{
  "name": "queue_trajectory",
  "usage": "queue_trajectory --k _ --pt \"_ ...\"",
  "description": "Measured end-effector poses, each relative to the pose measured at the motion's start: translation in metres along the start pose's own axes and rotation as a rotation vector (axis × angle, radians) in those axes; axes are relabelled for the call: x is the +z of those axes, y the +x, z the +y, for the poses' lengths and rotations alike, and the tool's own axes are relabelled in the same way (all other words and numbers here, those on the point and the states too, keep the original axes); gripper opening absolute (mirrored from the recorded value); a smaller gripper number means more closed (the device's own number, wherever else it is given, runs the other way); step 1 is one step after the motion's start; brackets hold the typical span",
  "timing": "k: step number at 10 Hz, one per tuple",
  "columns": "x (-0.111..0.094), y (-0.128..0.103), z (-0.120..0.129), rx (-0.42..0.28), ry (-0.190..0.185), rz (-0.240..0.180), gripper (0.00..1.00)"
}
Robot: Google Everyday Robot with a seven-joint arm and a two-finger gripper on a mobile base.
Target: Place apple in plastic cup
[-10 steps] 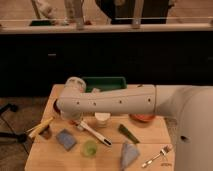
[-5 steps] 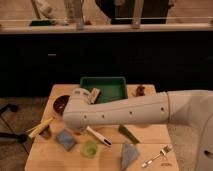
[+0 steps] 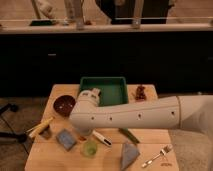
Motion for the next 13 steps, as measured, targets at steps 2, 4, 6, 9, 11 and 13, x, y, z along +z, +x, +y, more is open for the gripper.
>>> queue_trajectory --k 2,4,6,9,11,13 --pt "0.002 0.001 0.008 0.008 -0.007 -0.024 0.0" --pt "0.007 -0.002 0.01 0.007 -0.012 -0.049 0.0" --pt "0.011 -0.005 0.013 0.005 -0.015 -0.069 0.0" --pt "0.014 -0.011 0.017 0.003 -0.024 -0.089 0.0" --pt "0.014 -0.016 0.02 0.005 -0.03 -0.096 0.0" --pt "0.014 -0.019 0.023 0.013 -0.033 -0.099 0.0"
